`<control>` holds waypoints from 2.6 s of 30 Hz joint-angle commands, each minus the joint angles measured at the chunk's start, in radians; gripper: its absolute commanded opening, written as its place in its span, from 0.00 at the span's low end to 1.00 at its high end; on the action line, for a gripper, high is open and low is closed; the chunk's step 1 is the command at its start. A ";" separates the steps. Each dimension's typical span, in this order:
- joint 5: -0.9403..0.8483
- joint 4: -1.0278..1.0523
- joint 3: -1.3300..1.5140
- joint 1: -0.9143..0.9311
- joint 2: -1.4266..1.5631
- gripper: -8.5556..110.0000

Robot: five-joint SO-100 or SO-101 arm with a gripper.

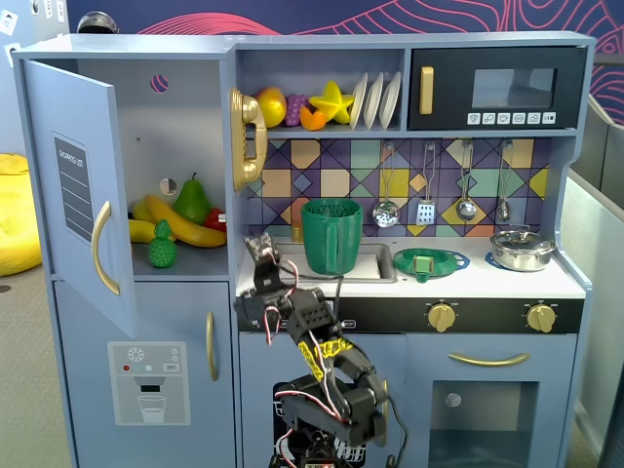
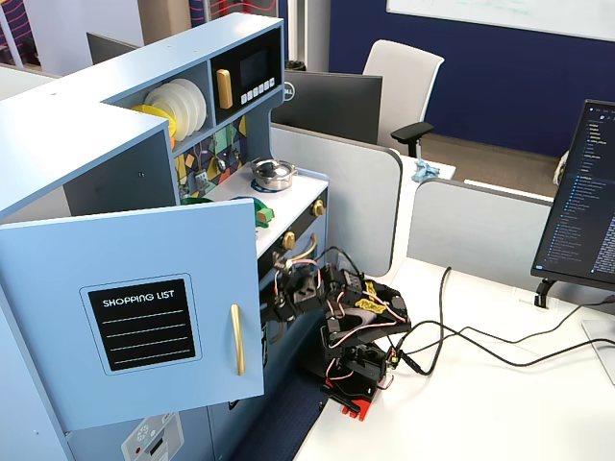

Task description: Pick up the green pineapple from the left cabinet and place it in the green recipient

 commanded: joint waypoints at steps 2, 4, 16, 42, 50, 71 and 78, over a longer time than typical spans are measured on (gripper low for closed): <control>-0.003 -0.130 -0.137 0.000 -0.104 0.24; 0.054 -0.275 -0.126 0.003 -0.153 0.28; 0.011 -0.877 -0.100 -0.147 -0.463 0.34; 0.130 -1.132 -0.288 -0.123 -0.888 0.41; 0.100 -1.157 -0.379 -0.120 -1.006 0.40; 0.103 -1.187 -0.627 -0.127 -1.261 0.39; 0.104 -1.187 -0.729 -0.126 -1.350 0.38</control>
